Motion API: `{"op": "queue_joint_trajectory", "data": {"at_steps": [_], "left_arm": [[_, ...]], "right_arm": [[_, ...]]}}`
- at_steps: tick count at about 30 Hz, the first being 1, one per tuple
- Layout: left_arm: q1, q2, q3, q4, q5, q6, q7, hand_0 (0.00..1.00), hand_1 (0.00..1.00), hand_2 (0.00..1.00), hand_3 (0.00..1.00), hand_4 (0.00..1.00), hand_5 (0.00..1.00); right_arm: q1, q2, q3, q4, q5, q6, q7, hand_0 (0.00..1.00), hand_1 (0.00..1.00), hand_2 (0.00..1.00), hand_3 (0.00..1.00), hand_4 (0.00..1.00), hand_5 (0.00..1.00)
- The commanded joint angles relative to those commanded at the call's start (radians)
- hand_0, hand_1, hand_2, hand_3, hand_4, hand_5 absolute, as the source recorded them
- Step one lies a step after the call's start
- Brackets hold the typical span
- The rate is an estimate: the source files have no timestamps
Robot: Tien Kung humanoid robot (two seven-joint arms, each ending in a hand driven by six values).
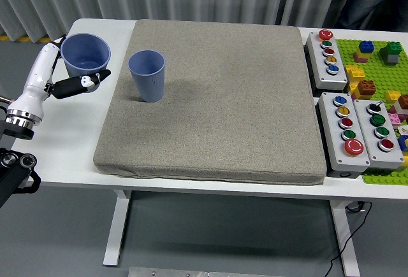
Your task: Pick cup pour cup place
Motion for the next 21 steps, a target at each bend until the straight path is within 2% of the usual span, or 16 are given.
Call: {"op": "queue_joint_trajectory", "data": {"at_steps": [12,13,15,21], "left_arm": [[-0.15,0.035,0.091,0.09,0.083,-0.012,0.014,0.527,0.46,0.494,0.535,0.863,0.138],[-0.156,0.036,0.095,0.094,0.088,-0.013,0.015,0.528,0.466,0.493,0.537,0.842,0.101],[-0.183,0.043,0.115,0.111,0.114,-0.015,0.017,0.528,0.466,0.493,0.537,0.842,0.101],[-0.225,0.051,0.151,0.143,0.148,-0.014,0.02,0.527,0.467,0.493,0.537,0.84,0.098]], "right_arm": [[0.007,-0.003,-0.007,0.0,0.012,-0.003,0.0,0.647,0.637,0.551,0.588,0.002,0.052],[0.007,-0.003,-0.007,-0.001,0.012,-0.003,0.0,0.647,0.637,0.551,0.588,0.002,0.053],[0.009,-0.004,-0.008,-0.001,0.015,-0.004,0.0,0.647,0.637,0.551,0.588,0.002,0.053],[0.014,-0.005,-0.011,-0.002,0.023,-0.006,0.002,0.647,0.637,0.551,0.588,0.002,0.053]]}}
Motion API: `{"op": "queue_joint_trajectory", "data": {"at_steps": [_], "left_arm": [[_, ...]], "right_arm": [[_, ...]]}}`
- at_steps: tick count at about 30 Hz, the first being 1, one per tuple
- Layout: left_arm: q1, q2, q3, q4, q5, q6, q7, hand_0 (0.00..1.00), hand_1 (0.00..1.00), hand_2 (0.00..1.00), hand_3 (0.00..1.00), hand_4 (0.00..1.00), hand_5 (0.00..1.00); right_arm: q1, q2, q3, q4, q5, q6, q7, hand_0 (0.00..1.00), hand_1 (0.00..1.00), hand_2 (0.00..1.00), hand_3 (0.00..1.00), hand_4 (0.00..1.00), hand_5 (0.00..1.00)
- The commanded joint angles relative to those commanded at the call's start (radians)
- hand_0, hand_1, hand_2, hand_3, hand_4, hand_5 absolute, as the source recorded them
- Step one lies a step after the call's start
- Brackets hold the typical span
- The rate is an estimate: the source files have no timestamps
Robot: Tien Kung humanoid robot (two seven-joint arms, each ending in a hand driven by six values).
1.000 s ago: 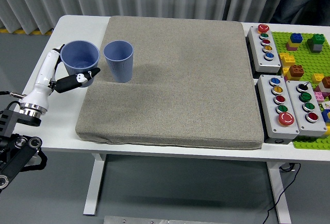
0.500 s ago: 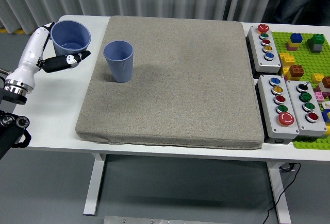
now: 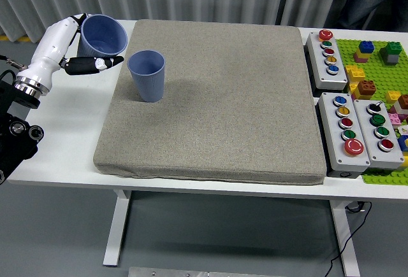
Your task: Pick cup pour cup place
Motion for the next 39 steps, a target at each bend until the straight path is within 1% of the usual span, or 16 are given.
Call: {"op": "queue_joint_trajectory", "data": {"at_steps": [2,4,6,8,11,16,21,22,26,30,31,33,36,39], "left_arm": [[-0.013,0.002,0.012,0.012,0.003,0.002,0.003,0.527,0.467,0.493,0.537,0.84,0.098],[-0.04,0.008,0.047,0.033,0.019,0.006,0.015,0.525,0.466,0.493,0.537,0.84,0.099],[-0.058,0.012,0.071,0.045,0.028,0.006,0.02,0.525,0.466,0.493,0.537,0.84,0.099],[-0.067,0.014,0.083,0.051,0.028,0.005,0.022,0.525,0.466,0.493,0.537,0.84,0.099],[-0.102,0.018,0.114,0.075,0.051,-0.003,0.031,0.525,0.466,0.493,0.536,0.84,0.098],[-0.143,0.022,0.154,0.102,0.067,-0.012,0.037,0.525,0.467,0.49,0.535,0.84,0.098],[-0.166,0.024,0.172,0.117,0.088,-0.018,0.043,0.525,0.467,0.49,0.535,0.84,0.098],[-0.168,0.025,0.173,0.118,0.09,-0.019,0.043,0.526,0.464,0.488,0.532,0.848,0.111],[-0.184,0.025,0.188,0.13,0.12,-0.024,0.05,0.526,0.464,0.488,0.532,0.848,0.111],[-0.196,0.026,0.199,0.14,0.153,-0.027,0.058,0.525,0.465,0.487,0.532,0.849,0.113],[-0.203,0.027,0.203,0.143,0.177,-0.028,0.063,0.525,0.465,0.487,0.532,0.849,0.113],[-0.204,0.027,0.205,0.144,0.184,-0.029,0.064,0.525,0.465,0.487,0.532,0.849,0.113],[-0.222,0.03,0.22,0.145,0.235,-0.039,0.078,0.524,0.463,0.486,0.532,0.849,0.115],[-0.23,0.031,0.228,0.144,0.249,-0.043,0.082,0.524,0.463,0.486,0.532,0.849,0.115]], "right_arm": [[0.002,0.0,-0.002,0.0,0.004,-0.001,0.0,0.647,0.637,0.551,0.588,0.002,0.053],[0.004,-0.001,-0.004,-0.001,0.007,-0.001,0.002,0.646,0.637,0.551,0.588,0.002,0.054],[0.005,-0.001,-0.005,-0.001,0.008,-0.001,0.002,0.646,0.637,0.551,0.588,0.002,0.054],[0.006,-0.001,-0.006,-0.001,0.011,-0.002,0.001,0.646,0.637,0.551,0.588,0.002,0.054],[0.008,-0.002,-0.008,-0.001,0.013,-0.001,0.001,0.647,0.637,0.551,0.588,0.002,0.055],[0.011,-0.003,-0.01,-0.001,0.016,-0.002,0.001,0.646,0.637,0.552,0.588,0.002,0.055],[0.011,-0.003,-0.011,-0.001,0.019,-0.002,0.001,0.646,0.637,0.552,0.588,0.002,0.055],[0.012,-0.003,-0.011,-0.001,0.019,-0.002,0.001,0.647,0.637,0.551,0.588,0.002,0.054],[0.015,-0.005,-0.012,-0.001,0.022,-0.003,0.0,0.647,0.637,0.551,0.588,0.002,0.054],[0.017,-0.005,-0.013,-0.001,0.022,-0.002,0.001,0.647,0.636,0.551,0.588,0.002,0.056],[0.017,-0.006,-0.013,-0.001,0.023,-0.003,0.0,0.647,0.636,0.551,0.588,0.002,0.056],[0.017,-0.006,-0.013,-0.001,0.023,-0.003,0.0,0.647,0.636,0.551,0.588,0.002,0.056],[0.018,-0.006,-0.014,-0.001,0.023,-0.003,0.0,0.647,0.636,0.551,0.588,0.002,0.055],[0.017,-0.006,-0.013,-0.001,0.023,-0.003,0.001,0.647,0.636,0.551,0.588,0.002,0.055]]}}
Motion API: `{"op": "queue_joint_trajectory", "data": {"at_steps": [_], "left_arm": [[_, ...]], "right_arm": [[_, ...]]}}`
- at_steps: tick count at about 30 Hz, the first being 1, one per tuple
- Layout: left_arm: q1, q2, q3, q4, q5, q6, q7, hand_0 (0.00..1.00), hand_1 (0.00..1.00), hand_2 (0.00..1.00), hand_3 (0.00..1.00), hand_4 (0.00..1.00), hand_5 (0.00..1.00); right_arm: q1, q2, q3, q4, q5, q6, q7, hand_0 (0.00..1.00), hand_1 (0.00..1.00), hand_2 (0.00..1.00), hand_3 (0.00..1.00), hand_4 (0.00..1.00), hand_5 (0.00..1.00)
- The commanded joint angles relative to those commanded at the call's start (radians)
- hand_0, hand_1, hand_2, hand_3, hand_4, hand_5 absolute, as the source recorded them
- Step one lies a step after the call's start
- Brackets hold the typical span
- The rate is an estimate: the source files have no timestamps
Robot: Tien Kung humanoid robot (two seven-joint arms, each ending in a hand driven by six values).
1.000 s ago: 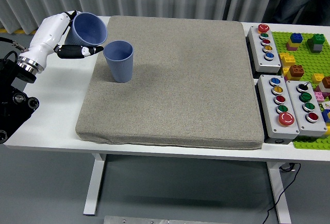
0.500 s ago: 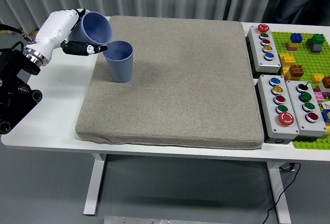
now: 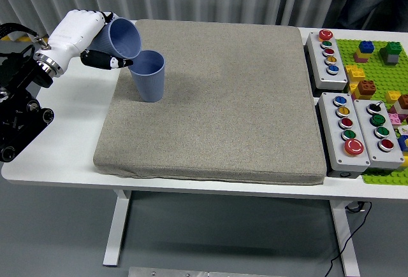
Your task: Pick cup pour cup place
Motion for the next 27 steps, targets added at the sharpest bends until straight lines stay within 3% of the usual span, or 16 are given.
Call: {"op": "queue_joint_trajectory", "data": {"at_steps": [27], "left_arm": [[-0.078,0.016,0.09,0.002,0.181,-0.034,0.057,0.523,0.462,0.485,0.531,0.852,0.128]], "right_arm": [[-0.007,-0.001,0.001,0.001,-0.003,0.001,-0.002,0.647,0.638,0.551,0.588,0.002,0.051]]}}
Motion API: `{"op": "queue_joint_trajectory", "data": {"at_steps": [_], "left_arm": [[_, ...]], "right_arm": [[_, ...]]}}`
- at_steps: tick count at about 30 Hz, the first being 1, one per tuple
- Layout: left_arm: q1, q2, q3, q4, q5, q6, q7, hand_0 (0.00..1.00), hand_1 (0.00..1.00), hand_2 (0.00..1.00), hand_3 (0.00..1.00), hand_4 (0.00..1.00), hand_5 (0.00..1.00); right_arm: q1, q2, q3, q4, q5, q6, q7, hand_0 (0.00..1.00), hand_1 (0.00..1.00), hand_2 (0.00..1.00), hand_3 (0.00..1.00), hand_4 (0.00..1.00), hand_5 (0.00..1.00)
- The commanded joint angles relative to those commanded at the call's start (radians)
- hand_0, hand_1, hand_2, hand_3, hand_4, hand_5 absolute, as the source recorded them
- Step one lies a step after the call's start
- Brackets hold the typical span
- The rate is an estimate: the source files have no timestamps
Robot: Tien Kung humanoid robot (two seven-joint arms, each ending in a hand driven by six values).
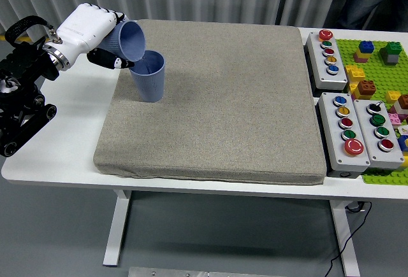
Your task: Pick cup pour cup place
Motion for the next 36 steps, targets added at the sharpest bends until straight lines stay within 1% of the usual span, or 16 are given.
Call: {"op": "queue_joint_trajectory", "data": {"at_steps": [7,15,21,26,31,36], "left_arm": [[-0.023,0.012,0.027,0.002,0.022,-0.007,0.011,0.523,0.462,0.484,0.531,0.853,0.131],[-0.051,0.02,0.066,-0.014,0.083,-0.017,0.05,0.522,0.46,0.483,0.531,0.854,0.138],[-0.07,0.03,0.099,-0.018,0.089,-0.026,0.056,0.521,0.459,0.483,0.531,0.852,0.137],[-0.095,0.035,0.134,-0.023,0.093,-0.035,0.06,0.52,0.46,0.483,0.529,0.851,0.139],[-0.114,0.043,0.15,-0.025,0.104,-0.036,0.063,0.521,0.46,0.483,0.529,0.85,0.139],[-0.122,0.044,0.156,-0.031,0.112,-0.036,0.065,0.522,0.458,0.481,0.528,0.856,0.154]], "right_arm": [[0.002,-0.001,-0.002,0.0,0.006,-0.002,0.0,0.647,0.638,0.551,0.588,0.002,0.048],[0.006,-0.002,-0.005,0.0,0.012,-0.003,0.0,0.648,0.638,0.551,0.588,0.002,0.045],[0.007,-0.003,-0.007,0.0,0.016,-0.004,-0.001,0.648,0.638,0.551,0.588,0.002,0.043],[0.008,-0.003,-0.008,0.0,0.017,-0.005,-0.001,0.648,0.638,0.551,0.588,0.002,0.042],[0.01,-0.004,-0.009,0.0,0.02,-0.006,-0.002,0.648,0.637,0.551,0.588,0.002,0.041],[0.011,-0.004,-0.01,0.0,0.022,-0.006,-0.001,0.647,0.638,0.551,0.588,0.002,0.041]]}}
